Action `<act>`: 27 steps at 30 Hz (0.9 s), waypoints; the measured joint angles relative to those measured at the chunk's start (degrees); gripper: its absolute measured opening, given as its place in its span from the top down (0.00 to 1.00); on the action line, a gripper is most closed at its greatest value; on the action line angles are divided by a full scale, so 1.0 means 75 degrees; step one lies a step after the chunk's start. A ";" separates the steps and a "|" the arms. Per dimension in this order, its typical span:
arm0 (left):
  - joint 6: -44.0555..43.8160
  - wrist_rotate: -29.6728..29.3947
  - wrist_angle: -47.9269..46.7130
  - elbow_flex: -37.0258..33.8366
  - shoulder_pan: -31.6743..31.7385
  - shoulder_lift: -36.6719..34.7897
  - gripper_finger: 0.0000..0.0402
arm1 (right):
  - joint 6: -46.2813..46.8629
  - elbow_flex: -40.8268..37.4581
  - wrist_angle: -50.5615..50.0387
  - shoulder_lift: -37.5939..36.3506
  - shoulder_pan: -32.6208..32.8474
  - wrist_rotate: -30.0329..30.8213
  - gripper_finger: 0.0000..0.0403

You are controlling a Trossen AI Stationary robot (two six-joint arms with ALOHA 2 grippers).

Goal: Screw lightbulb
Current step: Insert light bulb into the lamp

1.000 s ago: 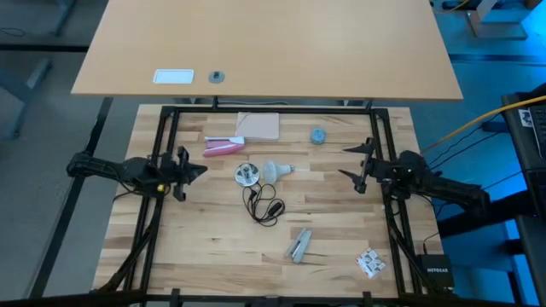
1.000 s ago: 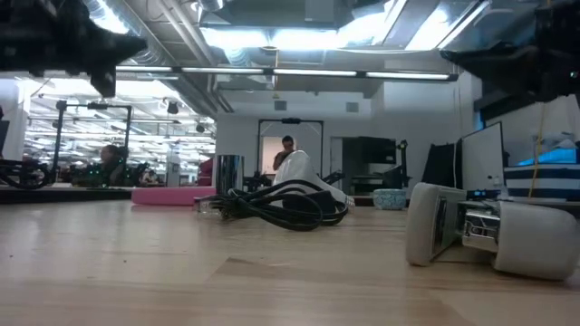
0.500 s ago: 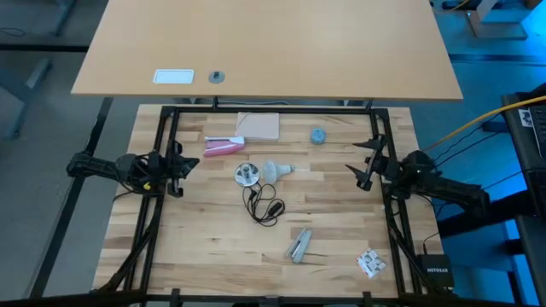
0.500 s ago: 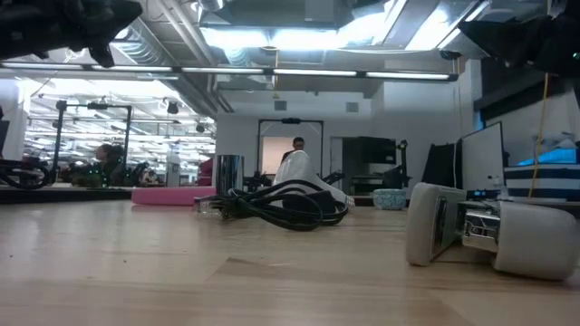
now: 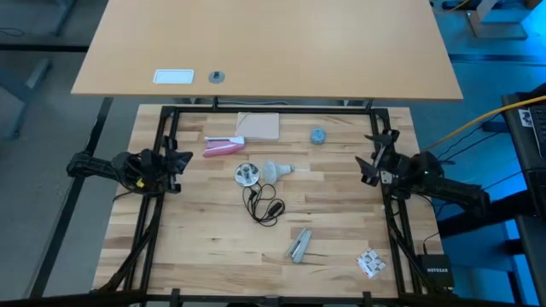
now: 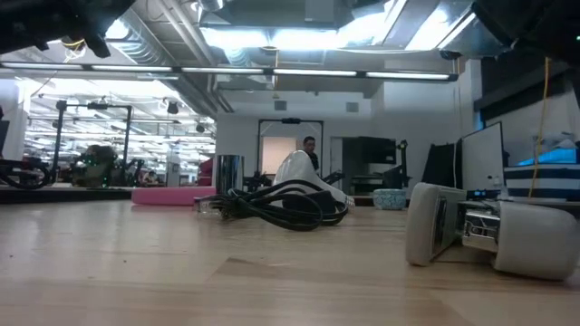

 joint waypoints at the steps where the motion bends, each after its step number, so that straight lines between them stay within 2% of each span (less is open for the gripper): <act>1: 0.0028 -0.0131 0.0021 0.0000 0.0000 0.0000 0.99 | 0.0103 0.0000 -0.0008 0.0052 0.0003 0.0140 0.20; 8: -0.0876 -0.1437 0.0828 0.0003 0.0012 -0.0003 0.99 | 0.0730 0.0068 -0.0332 0.1134 0.0000 0.0265 0.20; 12: -0.1642 -0.1445 0.1063 0.0003 0.0009 0.0000 0.99 | 0.0779 0.0497 -0.0389 0.2200 0.0000 0.0140 0.20; 17: -0.2483 -0.1218 0.0831 0.0000 0.0009 0.0145 0.99 | 0.0724 0.1312 -0.0359 0.3809 0.0001 -0.0773 0.20; 23: -0.2691 -0.1204 0.0786 0.0000 0.0009 0.0942 0.99 | -0.0300 0.2524 -0.0425 0.6262 0.0003 -0.1210 0.20; 27: -0.2713 -0.1204 0.0627 0.0000 0.0009 0.1658 0.99 | -0.0440 0.3396 -0.0975 0.7788 -0.0003 -0.1545 0.20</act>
